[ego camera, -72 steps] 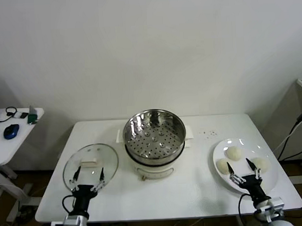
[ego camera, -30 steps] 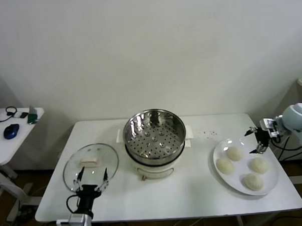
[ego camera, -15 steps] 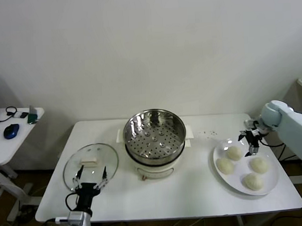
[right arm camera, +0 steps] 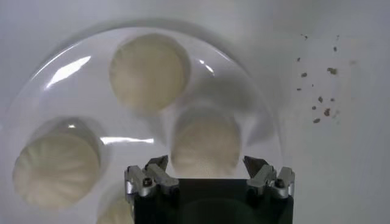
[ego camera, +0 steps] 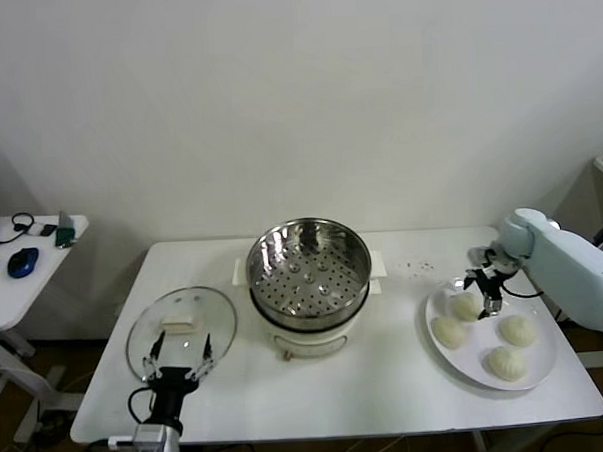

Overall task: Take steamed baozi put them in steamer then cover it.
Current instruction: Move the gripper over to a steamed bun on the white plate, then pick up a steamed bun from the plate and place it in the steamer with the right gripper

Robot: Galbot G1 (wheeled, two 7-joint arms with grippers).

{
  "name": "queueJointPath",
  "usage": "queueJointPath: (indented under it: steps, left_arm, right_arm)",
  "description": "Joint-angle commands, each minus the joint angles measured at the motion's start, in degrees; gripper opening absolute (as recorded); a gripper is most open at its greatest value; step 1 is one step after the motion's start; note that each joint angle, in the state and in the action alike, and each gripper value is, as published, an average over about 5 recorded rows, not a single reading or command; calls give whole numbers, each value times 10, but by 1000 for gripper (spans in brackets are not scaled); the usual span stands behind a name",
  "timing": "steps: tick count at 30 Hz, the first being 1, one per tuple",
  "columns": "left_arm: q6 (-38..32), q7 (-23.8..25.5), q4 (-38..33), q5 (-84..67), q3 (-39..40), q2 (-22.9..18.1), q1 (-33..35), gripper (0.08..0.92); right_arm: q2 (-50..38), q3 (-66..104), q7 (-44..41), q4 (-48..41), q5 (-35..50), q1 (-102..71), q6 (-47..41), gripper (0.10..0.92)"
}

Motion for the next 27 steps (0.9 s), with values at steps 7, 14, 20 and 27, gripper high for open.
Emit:
queueJointPath:
  steps: [7, 14, 20, 27]
  left_arm:
    - [10, -2, -10, 5, 6, -7, -7, 823]
    - [11, -3, -10, 4, 2, -7, -4, 823]
    - [11, -3, -9, 3, -1, -5, 0, 823]
    - [11, -3, -10, -2, -5, -1, 5, 823]
  right_arm:
    - [29, 13, -1, -38, -28, -3, 20, 775]
    - [32, 16, -3, -45, -31, -1, 28, 678]
    - [21, 0, 1, -24, -9, 17, 36, 652]
    - [-6, -133, -4, 58, 64, 149, 62, 647]
